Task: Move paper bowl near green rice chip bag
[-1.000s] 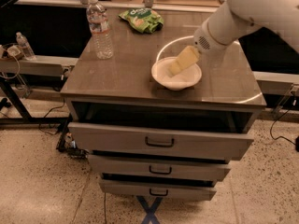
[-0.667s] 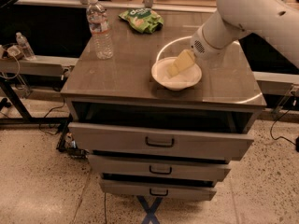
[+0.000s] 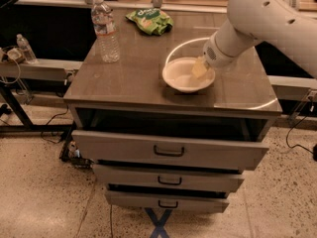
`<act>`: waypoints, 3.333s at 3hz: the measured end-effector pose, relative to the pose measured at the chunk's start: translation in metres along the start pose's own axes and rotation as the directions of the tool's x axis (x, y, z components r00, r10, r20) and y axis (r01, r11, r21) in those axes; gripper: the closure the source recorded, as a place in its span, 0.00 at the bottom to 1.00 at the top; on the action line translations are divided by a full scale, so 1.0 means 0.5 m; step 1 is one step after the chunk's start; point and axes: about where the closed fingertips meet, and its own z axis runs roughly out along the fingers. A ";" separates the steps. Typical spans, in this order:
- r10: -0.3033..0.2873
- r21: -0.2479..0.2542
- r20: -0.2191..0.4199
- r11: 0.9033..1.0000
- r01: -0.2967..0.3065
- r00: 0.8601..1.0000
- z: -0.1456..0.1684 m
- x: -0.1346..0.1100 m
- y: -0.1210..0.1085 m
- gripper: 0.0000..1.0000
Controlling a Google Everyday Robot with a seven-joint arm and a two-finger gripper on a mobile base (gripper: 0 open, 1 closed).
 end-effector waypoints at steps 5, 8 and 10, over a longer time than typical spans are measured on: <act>0.275 0.061 0.299 0.950 -0.306 0.914 -0.111 -0.156 -0.068 1.00; 0.601 -0.022 0.405 0.759 -0.650 0.689 0.002 -0.301 -0.167 1.00; 0.678 0.001 0.427 0.661 -0.750 0.598 0.119 -0.355 -0.235 1.00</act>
Offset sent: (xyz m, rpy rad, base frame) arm -0.0220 -0.0286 0.1162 0.0232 -0.2010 -0.1356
